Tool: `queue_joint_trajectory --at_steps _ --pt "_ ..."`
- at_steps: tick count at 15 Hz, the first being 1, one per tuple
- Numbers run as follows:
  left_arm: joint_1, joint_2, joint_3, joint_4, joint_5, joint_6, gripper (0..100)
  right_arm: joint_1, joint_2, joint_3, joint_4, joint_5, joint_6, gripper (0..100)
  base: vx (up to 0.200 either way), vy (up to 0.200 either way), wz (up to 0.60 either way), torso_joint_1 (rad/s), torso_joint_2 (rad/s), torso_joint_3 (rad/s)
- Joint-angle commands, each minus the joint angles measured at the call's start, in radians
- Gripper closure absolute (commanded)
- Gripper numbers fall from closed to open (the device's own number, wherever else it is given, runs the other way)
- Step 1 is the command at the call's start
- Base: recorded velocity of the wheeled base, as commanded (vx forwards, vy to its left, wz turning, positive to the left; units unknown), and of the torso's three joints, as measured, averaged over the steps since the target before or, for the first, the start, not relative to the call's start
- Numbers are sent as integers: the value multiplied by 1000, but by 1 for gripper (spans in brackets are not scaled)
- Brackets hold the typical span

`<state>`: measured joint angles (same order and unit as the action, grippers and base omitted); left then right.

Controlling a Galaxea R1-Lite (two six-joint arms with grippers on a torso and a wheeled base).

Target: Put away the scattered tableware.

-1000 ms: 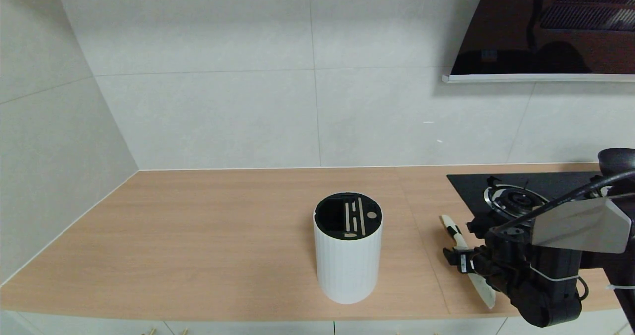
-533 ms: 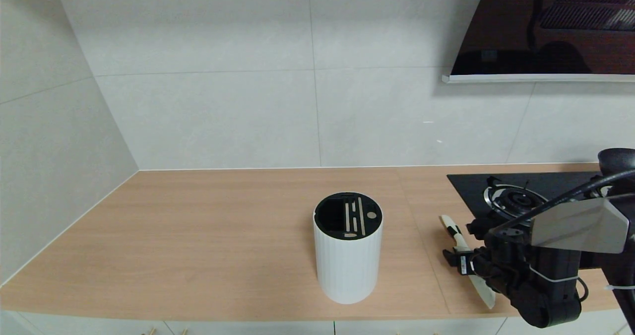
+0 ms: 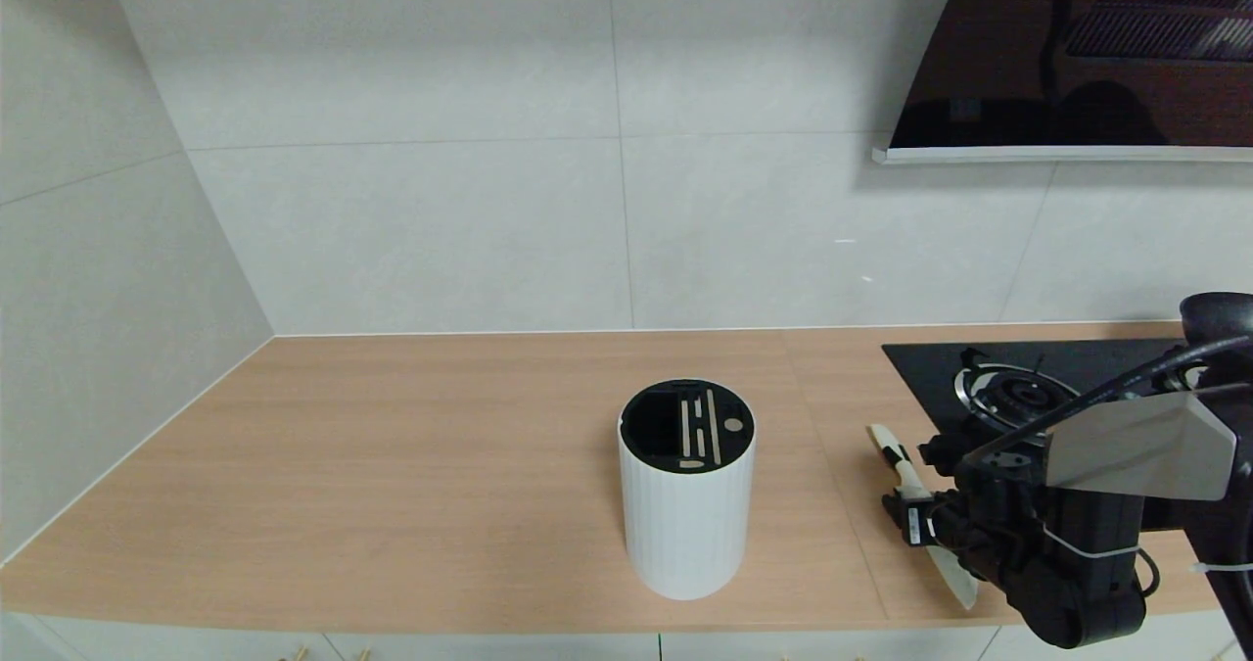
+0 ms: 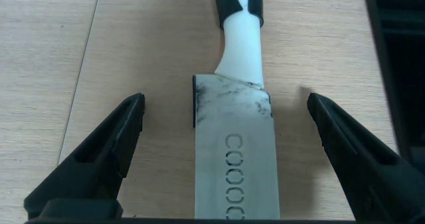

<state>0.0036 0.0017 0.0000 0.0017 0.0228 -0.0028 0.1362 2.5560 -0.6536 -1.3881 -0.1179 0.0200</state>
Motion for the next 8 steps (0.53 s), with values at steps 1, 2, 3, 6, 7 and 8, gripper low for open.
queue_joint_trajectory --at_steps 1,2,3,6,7,8 --pt "1 0 -2 0 0 0 0 0 -2 0 -2 0 1 100 0 0 0 0 0 0" --pt "1 0 0 0 0 0 0 0 -2 0 -2 0 1 100 0 0 0 0 0 0" --pt "-1 0 0 0 0 0 0 0 -2 0 -2 0 1 100 0 0 0 0 0 0" --pt "-1 0 0 0 0 0 0 -1 -6 2 -2 0 3 100 0 0 0 0 0 0" --pt "-1 0 0 0 0 0 0 -7 -11 3 -2 0 3 100 0 0 0 0 0 0" --pt "1 0 0 0 0 0 0 -9 -19 6 -2 0 3 100 0 0 0 0 0 0"
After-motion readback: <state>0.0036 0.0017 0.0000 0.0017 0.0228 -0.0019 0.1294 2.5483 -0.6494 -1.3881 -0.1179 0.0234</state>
